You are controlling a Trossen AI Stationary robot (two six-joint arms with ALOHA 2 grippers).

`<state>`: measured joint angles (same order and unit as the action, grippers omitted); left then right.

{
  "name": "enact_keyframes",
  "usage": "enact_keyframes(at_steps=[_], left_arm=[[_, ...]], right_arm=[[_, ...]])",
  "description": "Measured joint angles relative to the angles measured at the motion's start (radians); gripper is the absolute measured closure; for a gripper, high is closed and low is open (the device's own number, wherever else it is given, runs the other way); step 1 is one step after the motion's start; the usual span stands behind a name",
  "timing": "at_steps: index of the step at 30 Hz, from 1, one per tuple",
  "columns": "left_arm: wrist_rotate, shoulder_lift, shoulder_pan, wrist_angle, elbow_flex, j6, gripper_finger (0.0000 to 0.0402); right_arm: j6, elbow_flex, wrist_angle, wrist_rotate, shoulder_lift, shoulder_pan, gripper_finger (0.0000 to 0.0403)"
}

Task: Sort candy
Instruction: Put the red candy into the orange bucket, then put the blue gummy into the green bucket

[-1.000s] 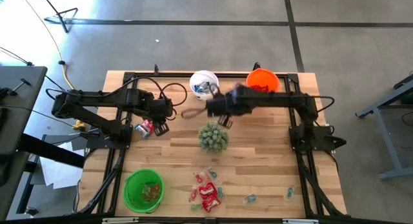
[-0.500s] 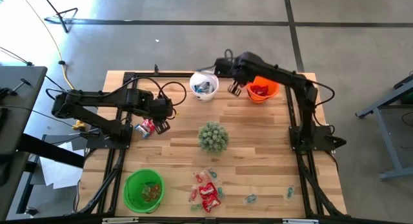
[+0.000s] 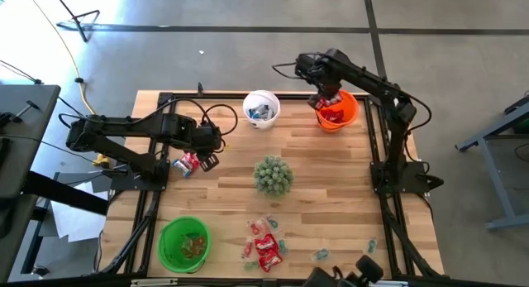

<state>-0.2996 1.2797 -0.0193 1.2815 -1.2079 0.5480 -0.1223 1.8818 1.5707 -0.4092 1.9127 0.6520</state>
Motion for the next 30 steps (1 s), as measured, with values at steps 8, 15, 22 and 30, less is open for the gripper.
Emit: enact_keyframes(at_steps=[8,15,22,30], left_arm=[[-0.002,0.0,-0.001,0.0,0.0,0.0,0.0277],[-0.005,0.0,-0.028,-0.003,0.0,0.0,0.0277],[-0.033,0.0,-0.07,-0.008,0.0,0.0,0.0277],[-0.029,0.0,-0.085,-0.008,0.0,0.044,0.0277]], right_arm=[[0.004,-0.349,-0.004,0.056,-0.138,0.03,0.0403],[0.034,-0.501,-0.099,0.021,-0.241,0.031,0.0373],[0.045,-0.517,-0.246,0.084,-0.305,0.028,0.0329],[0.041,-0.488,-0.213,0.151,-0.359,0.028,0.0307]])
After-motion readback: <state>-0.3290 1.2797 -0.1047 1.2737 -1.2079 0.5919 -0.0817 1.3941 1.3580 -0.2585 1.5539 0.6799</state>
